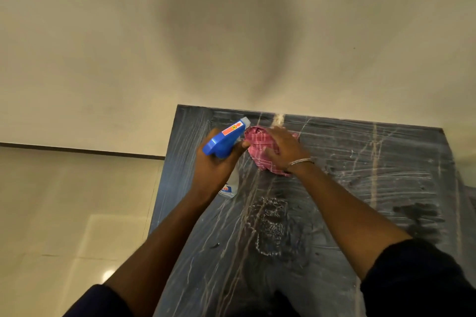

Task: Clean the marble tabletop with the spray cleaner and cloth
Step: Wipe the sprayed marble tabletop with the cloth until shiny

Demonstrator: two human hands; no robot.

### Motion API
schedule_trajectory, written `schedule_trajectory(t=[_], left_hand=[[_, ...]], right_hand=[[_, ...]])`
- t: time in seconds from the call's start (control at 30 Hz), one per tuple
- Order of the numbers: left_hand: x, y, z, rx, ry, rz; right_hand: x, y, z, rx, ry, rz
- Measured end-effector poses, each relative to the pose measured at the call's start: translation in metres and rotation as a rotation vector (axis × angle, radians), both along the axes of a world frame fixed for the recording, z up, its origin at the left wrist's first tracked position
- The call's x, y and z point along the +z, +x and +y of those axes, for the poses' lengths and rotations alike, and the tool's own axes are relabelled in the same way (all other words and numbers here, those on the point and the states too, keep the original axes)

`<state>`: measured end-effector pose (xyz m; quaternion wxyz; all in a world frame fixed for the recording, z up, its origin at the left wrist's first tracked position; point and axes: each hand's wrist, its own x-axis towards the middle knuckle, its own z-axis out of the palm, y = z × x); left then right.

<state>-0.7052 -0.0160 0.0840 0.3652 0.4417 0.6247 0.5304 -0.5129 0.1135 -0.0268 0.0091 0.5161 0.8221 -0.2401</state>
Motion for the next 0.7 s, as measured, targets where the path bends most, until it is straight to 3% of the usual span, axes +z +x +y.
schedule_trajectory(t=[0.1,0.2,0.43,0.7], left_hand=[[-0.002,-0.009,0.006,0.010,0.004,0.003],[-0.005,-0.014,0.008,0.004,0.014,0.021],[-0.006,-0.015,0.010,-0.173,0.155,0.124],[-0.012,-0.018,0.009,-0.177,0.167,0.149]], right_hand=[[-0.035,-0.008,-0.007,0.148,0.030,-0.294],[-0.047,-0.027,-0.007,0.128,0.110,-0.265],[-0.042,-0.121,0.034,0.375,0.222,-0.212],[-0.045,-0.215,0.041,0.608,0.262,-0.244]])
